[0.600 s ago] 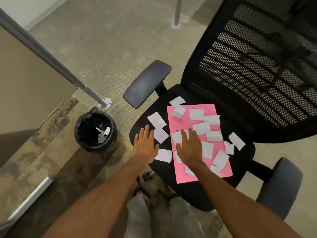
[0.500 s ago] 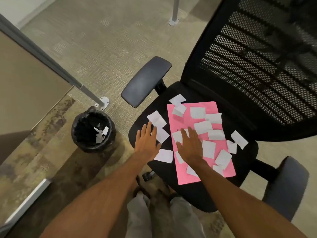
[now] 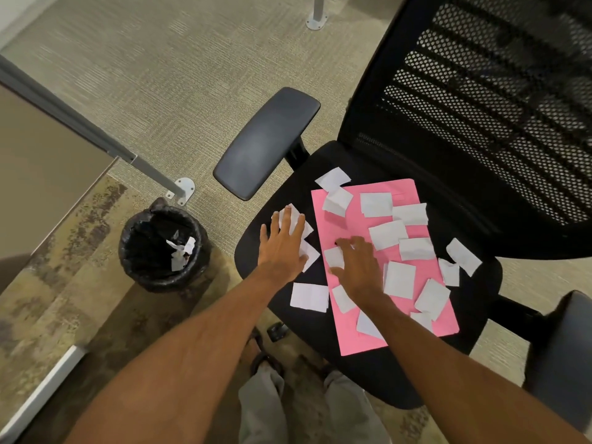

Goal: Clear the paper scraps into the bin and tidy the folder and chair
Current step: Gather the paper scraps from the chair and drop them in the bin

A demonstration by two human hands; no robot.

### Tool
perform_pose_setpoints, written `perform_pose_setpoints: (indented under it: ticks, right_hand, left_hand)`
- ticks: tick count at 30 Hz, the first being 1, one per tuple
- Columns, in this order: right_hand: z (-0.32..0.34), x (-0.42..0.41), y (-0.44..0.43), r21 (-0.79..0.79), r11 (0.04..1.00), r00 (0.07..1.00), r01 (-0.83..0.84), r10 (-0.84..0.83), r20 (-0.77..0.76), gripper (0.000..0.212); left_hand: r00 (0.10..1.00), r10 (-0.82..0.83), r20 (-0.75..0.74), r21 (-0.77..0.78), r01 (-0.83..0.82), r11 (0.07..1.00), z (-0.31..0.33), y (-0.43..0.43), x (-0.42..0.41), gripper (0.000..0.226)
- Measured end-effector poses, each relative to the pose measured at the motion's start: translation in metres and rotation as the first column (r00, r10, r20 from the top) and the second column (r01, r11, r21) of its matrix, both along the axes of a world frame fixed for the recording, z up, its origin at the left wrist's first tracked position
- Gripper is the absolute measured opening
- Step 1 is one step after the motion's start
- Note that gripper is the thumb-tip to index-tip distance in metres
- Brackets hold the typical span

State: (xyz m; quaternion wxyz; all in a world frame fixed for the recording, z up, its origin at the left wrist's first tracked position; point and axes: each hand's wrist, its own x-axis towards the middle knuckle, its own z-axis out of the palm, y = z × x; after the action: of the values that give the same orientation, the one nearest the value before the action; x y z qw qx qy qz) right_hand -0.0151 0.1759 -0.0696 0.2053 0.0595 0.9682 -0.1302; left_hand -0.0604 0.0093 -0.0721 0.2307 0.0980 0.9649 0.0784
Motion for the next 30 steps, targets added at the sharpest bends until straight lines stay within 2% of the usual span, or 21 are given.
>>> perform_pose_setpoints:
  ticks: [5, 9, 12, 15, 18, 21, 23, 26, 30]
  right_hand:
    - [0.007, -0.004, 0.0, 0.003, 1.0, 0.994, 0.023, -0.023, -0.107, 0.046]
    - [0.02, -0.023, 0.001, -0.076, 0.993, 0.962, 0.087, -0.104, -0.251, 0.043]
    - [0.024, -0.041, 0.0, -0.082, 0.994, 0.931, 0.074, -0.099, -0.352, 0.043]
    - [0.022, -0.059, -0.004, -0.096, 0.995, 0.949, 0.01, -0.04, -0.314, 0.045]
    - [0.015, -0.072, -0.008, -0.02, 0.995, 0.959, -0.094, 0.085, -0.27, 0.048]
    - [0.014, -0.082, -0.009, 0.055, 0.996, 0.972, -0.075, 0.085, -0.218, 0.05]
    - [0.015, -0.084, -0.009, 0.068, 0.996, 0.975, -0.05, 0.063, -0.212, 0.049]
    - [0.018, -0.082, -0.008, -0.028, 1.0, 0.969, -0.011, 0.004, -0.248, 0.041]
    - [0.024, -0.076, -0.002, -0.151, 0.988, 0.959, 0.001, -0.044, -0.281, 0.029]
  left_hand:
    - [0.999, -0.027, -0.017, -0.045, 0.026, 0.999, 0.0, 0.0, 0.001, 0.083]
    - [0.997, -0.03, -0.074, -0.105, 0.022, 0.994, 0.005, 0.001, -0.004, 0.089]
    - [0.997, -0.018, -0.076, -0.14, 0.008, 0.99, 0.006, 0.003, -0.005, 0.084]
    - [0.999, 0.001, -0.048, -0.126, -0.008, 0.992, 0.005, 0.003, -0.005, 0.079]
    - [1.0, 0.019, -0.003, -0.086, -0.019, 0.996, 0.006, 0.002, -0.007, 0.074]
    - [0.999, 0.006, -0.04, -0.076, -0.009, 0.997, 0.01, 0.002, -0.01, 0.07]
    - [0.998, 0.045, -0.035, -0.037, -0.047, 0.998, 0.014, 0.002, -0.014, 0.075]
    - [0.987, 0.152, 0.041, 0.034, -0.154, 0.988, 0.017, 0.0, -0.021, 0.078]
    - [0.98, 0.166, 0.112, 0.032, -0.17, 0.985, 0.018, -0.007, -0.031, 0.046]
